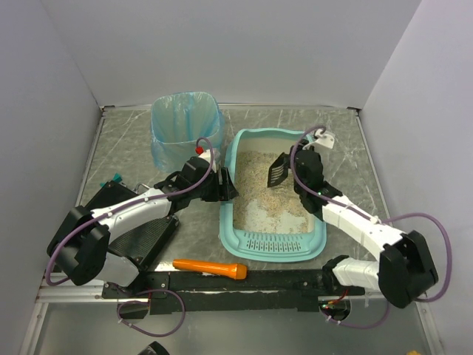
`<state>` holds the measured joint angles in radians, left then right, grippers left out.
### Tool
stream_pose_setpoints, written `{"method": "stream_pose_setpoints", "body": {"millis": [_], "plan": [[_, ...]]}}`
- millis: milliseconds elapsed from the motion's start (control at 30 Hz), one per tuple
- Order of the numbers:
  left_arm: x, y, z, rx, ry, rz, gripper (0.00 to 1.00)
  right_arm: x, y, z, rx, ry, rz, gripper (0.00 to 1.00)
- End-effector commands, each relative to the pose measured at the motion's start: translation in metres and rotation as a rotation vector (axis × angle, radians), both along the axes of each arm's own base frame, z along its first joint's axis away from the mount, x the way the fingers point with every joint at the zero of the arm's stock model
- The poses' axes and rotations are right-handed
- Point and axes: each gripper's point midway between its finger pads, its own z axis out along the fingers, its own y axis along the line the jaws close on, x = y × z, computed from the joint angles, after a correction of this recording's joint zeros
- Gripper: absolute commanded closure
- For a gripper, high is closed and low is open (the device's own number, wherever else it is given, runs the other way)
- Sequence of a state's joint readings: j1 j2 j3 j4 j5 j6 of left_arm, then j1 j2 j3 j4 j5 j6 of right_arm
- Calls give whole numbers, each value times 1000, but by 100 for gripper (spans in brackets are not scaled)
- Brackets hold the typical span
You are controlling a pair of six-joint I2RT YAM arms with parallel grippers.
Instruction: Clean the litter box
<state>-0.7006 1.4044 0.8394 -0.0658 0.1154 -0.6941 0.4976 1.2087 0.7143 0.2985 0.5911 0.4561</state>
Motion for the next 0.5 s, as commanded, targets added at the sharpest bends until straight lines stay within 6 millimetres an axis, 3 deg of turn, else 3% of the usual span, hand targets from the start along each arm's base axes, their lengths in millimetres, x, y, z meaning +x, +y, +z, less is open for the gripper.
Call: {"method": "stream_pose_setpoints", "body": {"millis": [0,100,267,467], "plan": [[-3,-17,28,-92,-58,-51,26,-5,-17,36,64,-129,-89,100],[-4,-15,23,-69,-35,-45,26,0,-23,15,25,-118,-136,100],[-3,-17,24,-73,-35,-49,26,19,-18,-2,7,-101,-167,100],[-1,-16,25,-67,-45,-39,26,33,9,-53,56,17,-128,100]]}}
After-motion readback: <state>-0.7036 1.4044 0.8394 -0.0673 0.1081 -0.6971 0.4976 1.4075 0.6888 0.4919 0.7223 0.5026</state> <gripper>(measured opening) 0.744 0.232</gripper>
